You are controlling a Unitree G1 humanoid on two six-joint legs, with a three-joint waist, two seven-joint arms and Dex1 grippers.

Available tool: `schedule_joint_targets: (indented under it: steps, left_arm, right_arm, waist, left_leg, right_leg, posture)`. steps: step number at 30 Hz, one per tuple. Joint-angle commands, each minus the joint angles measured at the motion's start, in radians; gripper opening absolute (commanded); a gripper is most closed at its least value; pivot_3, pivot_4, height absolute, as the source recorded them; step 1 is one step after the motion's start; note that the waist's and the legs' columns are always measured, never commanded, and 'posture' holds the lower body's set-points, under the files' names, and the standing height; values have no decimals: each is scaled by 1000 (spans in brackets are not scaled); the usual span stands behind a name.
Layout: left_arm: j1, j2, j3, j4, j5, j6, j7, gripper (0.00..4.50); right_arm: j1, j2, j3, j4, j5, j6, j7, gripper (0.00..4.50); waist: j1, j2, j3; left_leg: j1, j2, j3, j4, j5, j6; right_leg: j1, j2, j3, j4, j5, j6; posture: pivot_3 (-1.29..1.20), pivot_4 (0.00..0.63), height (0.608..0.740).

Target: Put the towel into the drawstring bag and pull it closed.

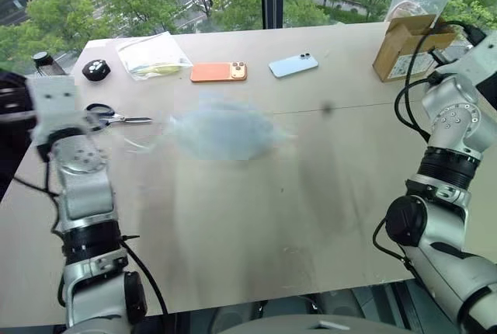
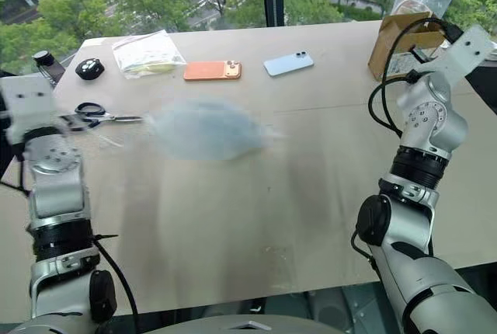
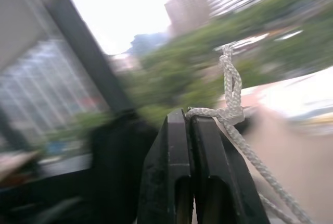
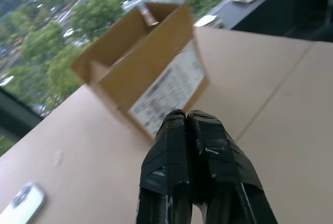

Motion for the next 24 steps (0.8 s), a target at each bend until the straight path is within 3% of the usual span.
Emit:
schedule_joint_targets:
  steps: [1,5,7,10,11,14,15,16,24]
  left_arm:
    - [59,-22,-169,-201,-291,-23,-425,49]
    - [186,25,-245,-306,-409,38,-635,49]
    - [239,60,-226,-309,-463,88,-700,589]
    - [319,156,-190,-309,-528,163,-813,1735]
    - [342,193,-185,-304,-525,173,-842,2525]
    - [480,349,-90,-279,-574,213,-1029,3514]
    - [515,387,-62,-259,-568,211,-1050,4025]
    - [540,413,-43,-240,-556,210,-1054,4310]
    - [768,437,162,-180,-556,129,-1161,4310]
  right_arm:
    - [1,-40,78,-18,20,28,118,0]
    - [48,-143,249,-23,-18,23,362,0]
    - [98,-205,350,-61,-1,8,556,0]
    - [216,-293,434,-137,37,-46,816,910]
    - [250,-319,452,-151,39,-60,877,1710]
    - [445,-459,534,-220,22,-166,1154,2691]
    - [500,-493,537,-236,41,-180,1223,3163]
    - [542,-517,533,-244,55,-201,1275,3172]
    - [806,-607,478,-163,41,-480,1532,3172]
  waist:
    - [-4,0,0]
    - [-24,0,0]
    - [-34,0,0]
    - [-32,1,0]
    - [-32,1,1]
    - [-20,0,0]
    - [-15,1,1]
    - [-8,3,1]
    - [9,3,2]
  left_leg:
    - [-1,0,0,0,0,0]
    - [-1,0,1,-2,0,0]
    - [-1,1,1,-4,0,0]
    - [3,5,1,-7,0,0]
    - [4,5,1,-7,0,1]
    - [3,5,1,-6,-2,3]
    - [4,6,0,-6,-2,2]
    - [3,6,1,-6,-2,2]
    - [4,6,1,-6,-3,4]
  right_leg:
    - [0,0,0,-1,0,0]
    - [-1,0,1,-4,0,0]
    - [-1,1,1,-4,0,0]
    - [-1,3,1,-3,0,0]
    - [0,3,1,-2,0,0]
    - [0,3,1,-3,1,-2]
    - [1,3,0,-5,1,-2]
    - [1,3,-1,-6,1,-2]
    - [3,1,1,-9,1,-2]
  posture:
    - [0,150,734]
    - [0,150,734]
    - [0,150,734]
    - [0,150,734]
    - [0,150,734]
    - [0,150,734]
    - [0,150,734]
    - [0,150,734]
    - [0,150,734]
